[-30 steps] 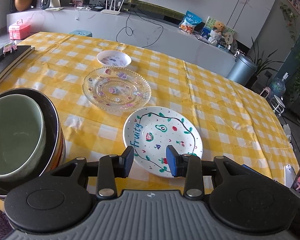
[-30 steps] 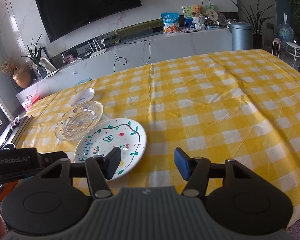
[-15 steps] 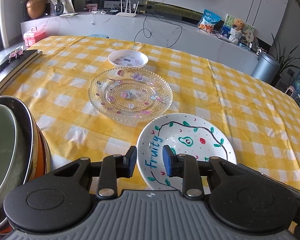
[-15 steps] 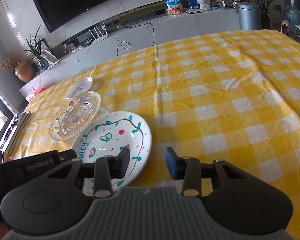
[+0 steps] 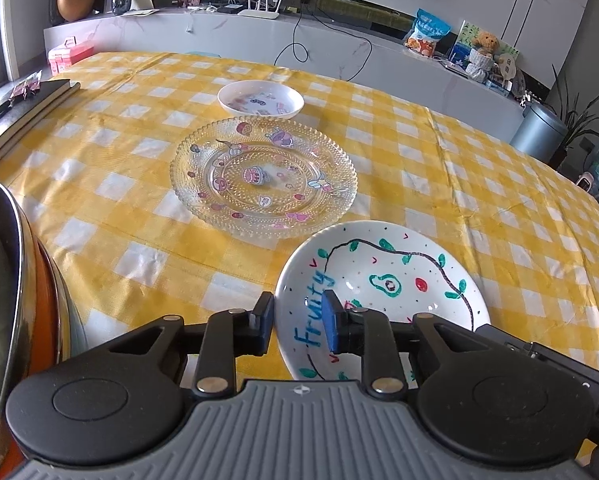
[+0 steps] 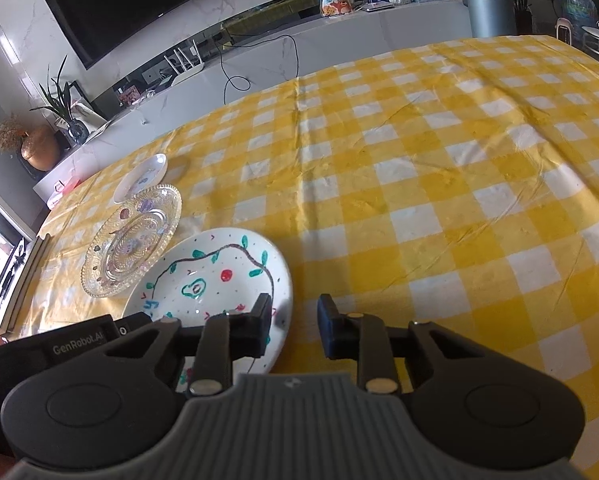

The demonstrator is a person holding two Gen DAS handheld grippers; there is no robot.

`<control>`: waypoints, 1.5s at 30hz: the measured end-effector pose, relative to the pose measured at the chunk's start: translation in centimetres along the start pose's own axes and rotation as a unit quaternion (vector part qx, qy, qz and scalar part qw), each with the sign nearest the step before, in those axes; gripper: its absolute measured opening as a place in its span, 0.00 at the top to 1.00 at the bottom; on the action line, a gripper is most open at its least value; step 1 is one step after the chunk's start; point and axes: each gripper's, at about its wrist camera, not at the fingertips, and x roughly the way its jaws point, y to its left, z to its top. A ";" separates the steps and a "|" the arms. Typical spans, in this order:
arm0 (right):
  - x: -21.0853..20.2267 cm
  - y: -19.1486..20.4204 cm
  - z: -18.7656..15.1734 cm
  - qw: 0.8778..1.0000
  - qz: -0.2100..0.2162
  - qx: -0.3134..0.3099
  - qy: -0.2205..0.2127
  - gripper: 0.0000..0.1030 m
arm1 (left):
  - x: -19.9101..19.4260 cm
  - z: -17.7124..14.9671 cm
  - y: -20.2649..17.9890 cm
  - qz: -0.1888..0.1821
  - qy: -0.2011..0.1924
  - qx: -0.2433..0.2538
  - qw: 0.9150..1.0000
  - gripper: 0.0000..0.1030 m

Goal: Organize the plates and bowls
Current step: 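Reach the left gripper to the white Fruity plate and grasp its rim, then carry the Fruity plate with the left gripper beside the bowl stack and lower it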

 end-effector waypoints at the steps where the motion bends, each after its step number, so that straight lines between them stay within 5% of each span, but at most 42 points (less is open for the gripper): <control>1: 0.0 0.0 0.0 1.000 0.000 0.001 0.000 0.78 | 0.0 0.0 0.1 -0.002 0.001 -0.002 1.000 0.73; 8: -0.2 -0.7 0.2 1.000 -0.006 0.011 -0.002 0.78 | -0.3 -0.5 -0.3 -0.035 0.013 0.005 0.999 0.77; 25: 0.8 -1.4 1.4 1.000 0.000 0.020 -0.011 0.79 | 0.9 0.3 -0.2 -0.037 -0.009 0.015 0.999 0.69; 29: 1.2 -1.2 1.3 1.000 0.006 0.023 -0.008 0.88 | 1.0 0.3 -0.5 -0.042 -0.011 0.020 0.999 0.74; 45: -0.9 -2.4 0.4 0.996 0.021 0.082 0.005 0.92 | -1.8 -0.3 0.4 -0.062 -0.019 0.002 0.998 0.83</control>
